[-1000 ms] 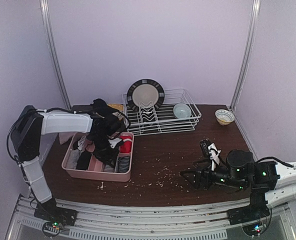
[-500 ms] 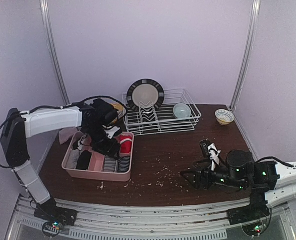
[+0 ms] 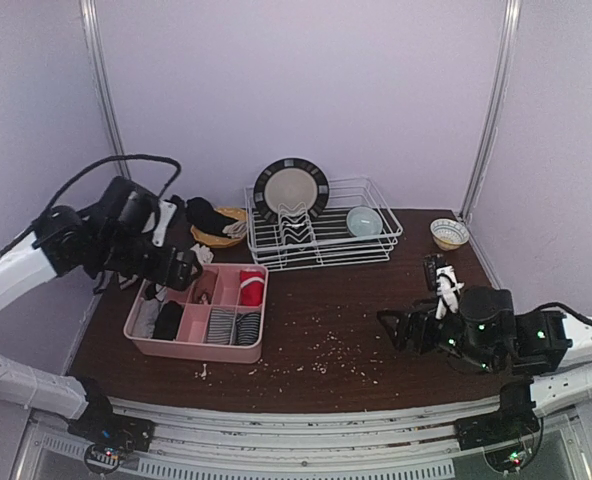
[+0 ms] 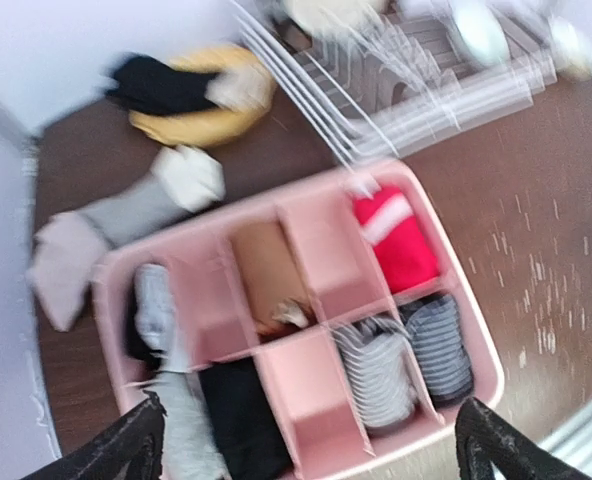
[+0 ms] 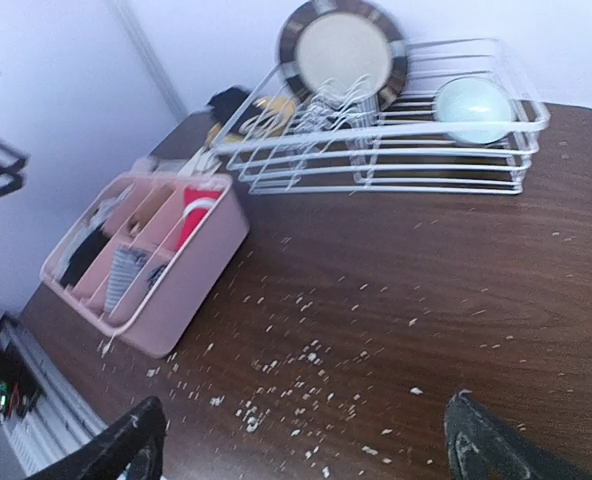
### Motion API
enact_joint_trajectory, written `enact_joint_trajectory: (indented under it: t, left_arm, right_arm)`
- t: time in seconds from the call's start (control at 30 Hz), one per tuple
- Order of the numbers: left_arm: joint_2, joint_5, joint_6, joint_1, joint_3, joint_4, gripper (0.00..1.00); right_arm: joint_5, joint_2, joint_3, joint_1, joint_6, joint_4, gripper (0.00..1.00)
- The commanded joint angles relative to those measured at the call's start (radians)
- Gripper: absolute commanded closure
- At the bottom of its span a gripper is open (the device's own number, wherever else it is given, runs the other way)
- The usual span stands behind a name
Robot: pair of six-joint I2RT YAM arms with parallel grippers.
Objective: Roll the underwear
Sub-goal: Pick up the underwear from the center of the board.
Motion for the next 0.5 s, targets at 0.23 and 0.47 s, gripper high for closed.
enact_joint_trajectory:
  t: [0.23,0.47]
  left_arm:
    - [-0.426,-0.172,-0.185,0.211,-0.303,0.189,0.02]
    - [-0.365,-0.091,-0.214,0.210,-0.305,0.156,0.02]
  right_arm:
    - [0.490,0.020,0.173,-0.187,0.296,-0.425,0.00]
    - [0.582,-0.124,0.116,-0.194,0.312,-0.579,0.00]
